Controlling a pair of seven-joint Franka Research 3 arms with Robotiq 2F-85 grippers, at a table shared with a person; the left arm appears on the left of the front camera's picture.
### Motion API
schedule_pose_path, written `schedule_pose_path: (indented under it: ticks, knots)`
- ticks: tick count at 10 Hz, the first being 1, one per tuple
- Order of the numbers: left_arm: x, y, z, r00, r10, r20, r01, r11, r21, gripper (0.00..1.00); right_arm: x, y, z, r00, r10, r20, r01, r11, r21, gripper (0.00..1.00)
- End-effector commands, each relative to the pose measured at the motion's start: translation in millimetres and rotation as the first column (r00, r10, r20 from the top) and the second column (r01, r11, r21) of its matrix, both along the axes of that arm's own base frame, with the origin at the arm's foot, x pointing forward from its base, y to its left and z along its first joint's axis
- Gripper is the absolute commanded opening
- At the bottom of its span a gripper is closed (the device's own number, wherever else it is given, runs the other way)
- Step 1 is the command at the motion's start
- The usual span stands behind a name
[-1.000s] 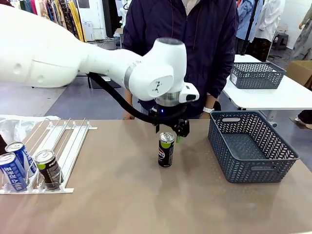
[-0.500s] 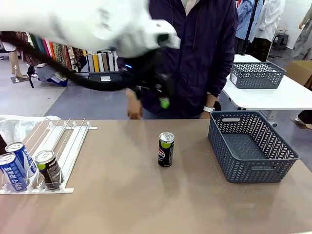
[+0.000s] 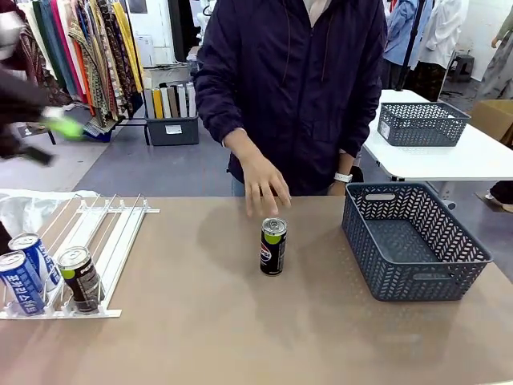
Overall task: Retrieve and store the cans from the dispenser.
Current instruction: Pick up one can from the Automatic Can Dispenser and place it in the middle of the table, then pick up the last remaining can from one row of the Automatic Can Dispenser and place it in the middle of the table.
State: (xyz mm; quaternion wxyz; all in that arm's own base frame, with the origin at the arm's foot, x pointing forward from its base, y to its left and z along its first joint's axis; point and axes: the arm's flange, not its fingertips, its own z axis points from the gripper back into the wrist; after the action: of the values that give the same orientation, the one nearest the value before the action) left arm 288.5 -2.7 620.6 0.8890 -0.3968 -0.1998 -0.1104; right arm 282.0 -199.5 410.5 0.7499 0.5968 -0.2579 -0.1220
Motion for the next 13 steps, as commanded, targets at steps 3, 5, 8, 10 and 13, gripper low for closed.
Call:
schedule_pose_path:
  ticks: [3,5,8,10,13]
  knots:
    - [-47,146,-63,0.985,0.166,-0.053,-0.174,0.928,-0.329,1.00,-2,-1,4,1.000,0.005,-0.001,-0.005,1.000,0.004,1.00]
    - [-63,151,-48,0.981,0.191,-0.047,-0.196,0.936,-0.291,1.00,-2,-1,4,1.000,0.005,-0.001,-0.005,1.000,0.004,1.00]
    - [-63,151,-48,0.981,0.191,-0.047,-0.196,0.936,-0.291,1.00,-2,-1,4,1.000,0.005,-0.001,-0.005,1.000,0.004,1.00]
    - [-63,151,-48,0.981,0.191,-0.047,-0.196,0.936,-0.291,1.00,-2,-1,4,1.000,0.005,-0.001,-0.005,1.000,0.004,1.00]
    - [-63,151,-48,0.981,0.191,-0.047,-0.196,0.936,-0.291,1.00,-2,-1,4,1.000,0.005,-0.001,-0.005,1.000,0.004,1.00]
